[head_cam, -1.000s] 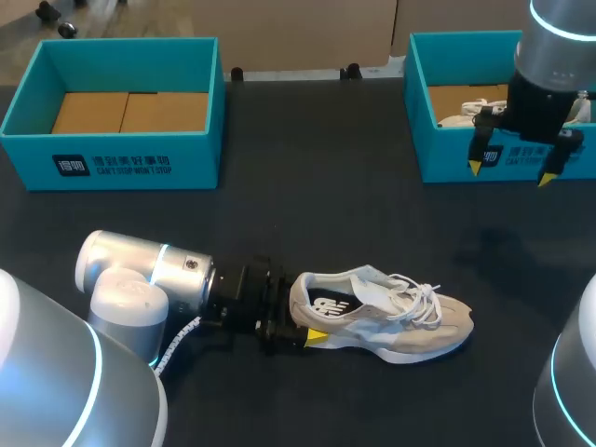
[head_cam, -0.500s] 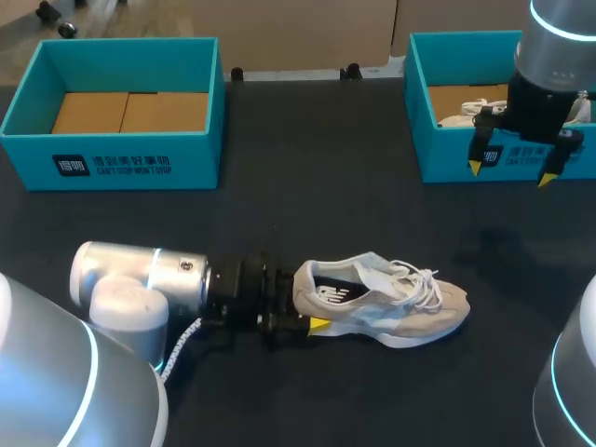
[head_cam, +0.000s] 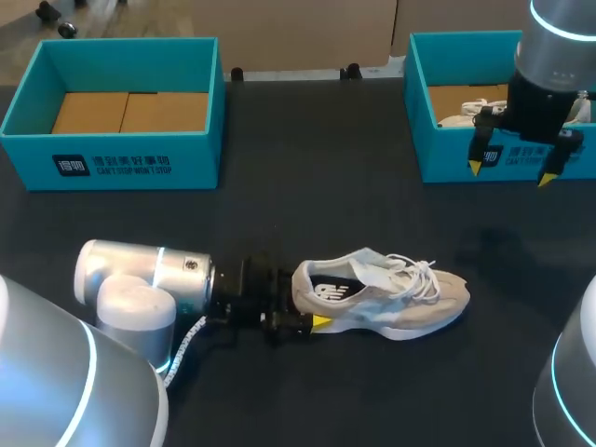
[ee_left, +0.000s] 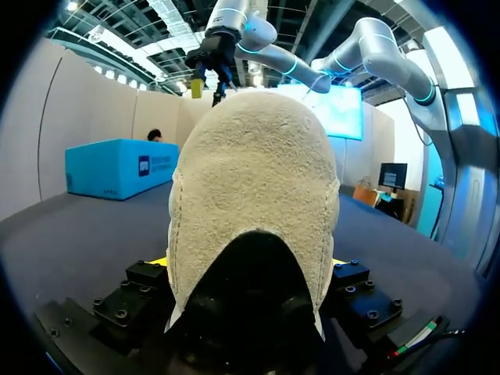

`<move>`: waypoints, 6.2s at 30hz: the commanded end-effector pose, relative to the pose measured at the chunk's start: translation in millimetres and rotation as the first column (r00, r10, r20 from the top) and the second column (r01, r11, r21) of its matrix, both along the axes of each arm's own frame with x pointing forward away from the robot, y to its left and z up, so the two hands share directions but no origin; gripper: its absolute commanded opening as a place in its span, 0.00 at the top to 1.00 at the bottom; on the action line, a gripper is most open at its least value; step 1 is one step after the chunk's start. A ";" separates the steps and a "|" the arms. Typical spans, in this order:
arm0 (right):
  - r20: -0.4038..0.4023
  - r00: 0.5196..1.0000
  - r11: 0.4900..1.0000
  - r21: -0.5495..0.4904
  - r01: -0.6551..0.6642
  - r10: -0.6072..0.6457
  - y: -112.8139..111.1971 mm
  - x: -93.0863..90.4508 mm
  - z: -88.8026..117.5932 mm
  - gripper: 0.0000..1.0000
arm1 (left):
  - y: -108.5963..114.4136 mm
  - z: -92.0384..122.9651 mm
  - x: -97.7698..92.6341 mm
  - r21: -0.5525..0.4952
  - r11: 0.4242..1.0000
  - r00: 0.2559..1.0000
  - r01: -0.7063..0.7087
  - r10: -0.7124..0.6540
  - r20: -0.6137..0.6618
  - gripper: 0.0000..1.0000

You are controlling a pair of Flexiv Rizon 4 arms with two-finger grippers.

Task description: Take the shoe out of the shoebox, open the shoe tongue, remove and reinsert the insole, then place the shoe into the shoebox

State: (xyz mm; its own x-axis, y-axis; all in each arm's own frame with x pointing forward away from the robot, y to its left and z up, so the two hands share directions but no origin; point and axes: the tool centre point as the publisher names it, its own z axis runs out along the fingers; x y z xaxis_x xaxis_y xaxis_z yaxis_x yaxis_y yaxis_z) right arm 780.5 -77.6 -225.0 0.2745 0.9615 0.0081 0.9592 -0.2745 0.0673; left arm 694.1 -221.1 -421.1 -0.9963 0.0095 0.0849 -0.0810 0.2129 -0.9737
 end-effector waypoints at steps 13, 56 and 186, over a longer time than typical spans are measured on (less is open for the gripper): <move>0.002 1.000 1.000 0.001 -0.001 0.001 -0.6 -0.6 -0.4 0.00 | -3.8 -7.5 -2.4 -0.004 1.000 1.000 -0.015 0.015 0.012 1.00; -0.121 0.981 0.938 -0.296 -0.180 0.151 203.0 -77.9 -26.1 0.00 | -3.8 -7.5 -2.4 -0.004 1.000 1.000 -0.015 0.015 0.012 1.00; 0.082 0.949 0.895 0.317 -0.314 0.304 39.3 -99.3 -115.2 1.00 | -3.8 -7.5 -2.4 -0.004 1.000 1.000 -0.015 0.015 0.012 1.00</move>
